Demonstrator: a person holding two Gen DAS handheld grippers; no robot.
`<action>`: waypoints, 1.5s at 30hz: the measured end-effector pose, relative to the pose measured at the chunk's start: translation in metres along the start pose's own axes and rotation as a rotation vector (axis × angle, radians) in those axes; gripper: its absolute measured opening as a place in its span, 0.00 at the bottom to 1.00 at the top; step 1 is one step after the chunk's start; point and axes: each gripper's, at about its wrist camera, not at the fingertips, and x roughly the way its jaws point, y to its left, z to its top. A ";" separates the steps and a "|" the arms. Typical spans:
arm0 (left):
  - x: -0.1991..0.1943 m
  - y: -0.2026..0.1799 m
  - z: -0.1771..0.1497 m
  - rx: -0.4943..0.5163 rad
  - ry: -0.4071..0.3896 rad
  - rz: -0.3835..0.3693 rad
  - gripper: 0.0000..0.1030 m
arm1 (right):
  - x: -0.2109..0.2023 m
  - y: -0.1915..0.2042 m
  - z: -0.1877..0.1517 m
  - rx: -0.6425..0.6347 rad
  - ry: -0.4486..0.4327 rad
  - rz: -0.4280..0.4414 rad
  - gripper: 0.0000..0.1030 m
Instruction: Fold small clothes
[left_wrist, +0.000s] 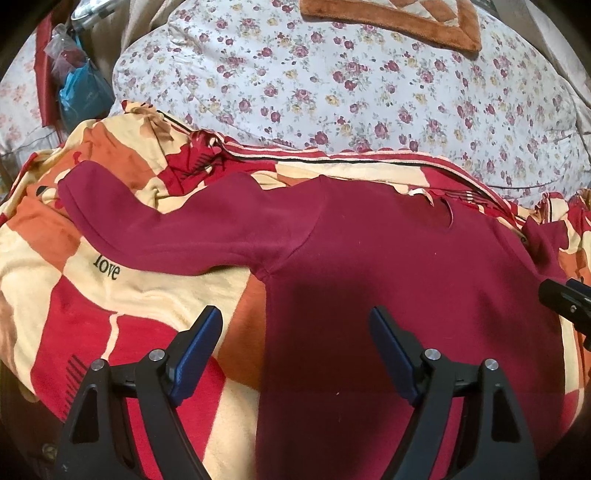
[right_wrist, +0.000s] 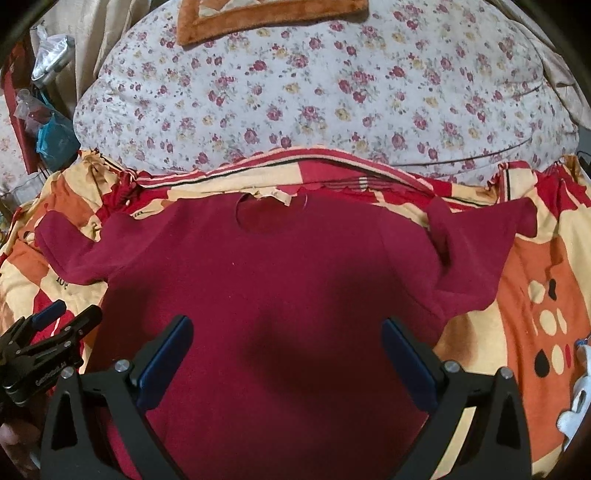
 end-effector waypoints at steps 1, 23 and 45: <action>0.001 0.000 0.000 0.001 0.000 0.000 0.61 | 0.001 0.000 0.000 0.004 0.002 -0.001 1.00; 0.012 -0.005 -0.003 -0.002 0.047 0.001 0.54 | 0.014 -0.005 -0.007 0.029 0.027 0.013 1.00; 0.015 0.015 0.002 -0.075 0.056 0.014 0.54 | 0.026 0.001 -0.009 0.010 0.052 0.037 1.00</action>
